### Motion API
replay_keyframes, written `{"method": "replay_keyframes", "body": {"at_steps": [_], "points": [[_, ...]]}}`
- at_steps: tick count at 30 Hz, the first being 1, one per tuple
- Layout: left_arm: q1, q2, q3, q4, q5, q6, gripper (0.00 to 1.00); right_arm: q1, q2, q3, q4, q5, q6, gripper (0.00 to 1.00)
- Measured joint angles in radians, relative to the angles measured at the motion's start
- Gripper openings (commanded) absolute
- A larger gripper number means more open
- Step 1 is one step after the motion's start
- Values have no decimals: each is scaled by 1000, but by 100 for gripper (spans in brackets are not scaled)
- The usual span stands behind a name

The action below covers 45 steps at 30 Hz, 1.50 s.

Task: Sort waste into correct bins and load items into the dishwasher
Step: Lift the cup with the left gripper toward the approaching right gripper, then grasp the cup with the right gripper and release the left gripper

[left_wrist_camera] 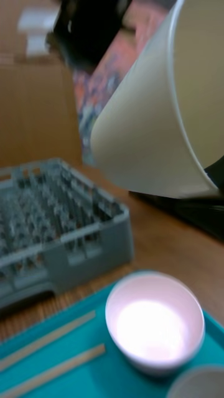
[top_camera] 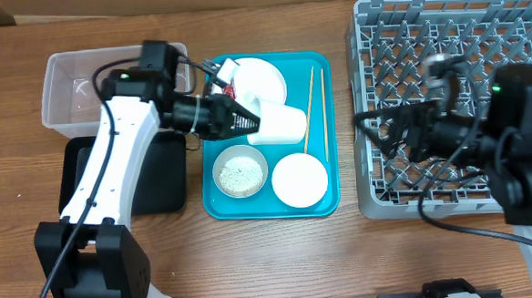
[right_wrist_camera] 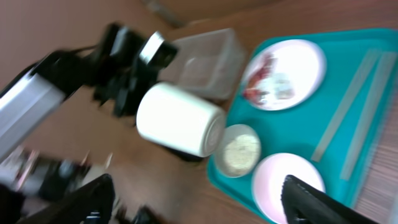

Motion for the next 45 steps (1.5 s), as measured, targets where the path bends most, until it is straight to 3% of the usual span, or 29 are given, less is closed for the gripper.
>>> {"method": "replay_keyframes", "body": {"at_steps": [7, 14, 19, 23, 29, 35, 38, 41, 45], "points": [[-2, 0, 0, -74, 233, 113, 4, 216, 127, 1, 134, -28, 13, 91], [-2, 0, 0, -98, 294, 132, 4, 243, 208, 1, 227, -28, 26, 94], [-9, 0, 0, -98, 324, 135, 4, 243, 231, 1, 291, -138, -19, 94], [-9, 0, 0, -98, 333, 135, 4, 249, 249, 1, 318, -198, -28, 87], [-9, 0, 0, -94, 352, 136, 4, 262, 257, 1, 322, -217, -38, 67], [-7, 0, 0, -93, 369, 136, 5, 261, 257, 1, 322, -240, -45, 61], [-7, 0, 0, -93, 369, 136, 4, 261, 257, 1, 321, -242, -44, 60], [-7, 0, 0, -93, 369, 135, 4, 261, 257, 1, 322, -245, -45, 71], [-9, 0, 0, -86, 369, 136, 4, 264, 258, 1, 337, -240, -42, 73]]}}
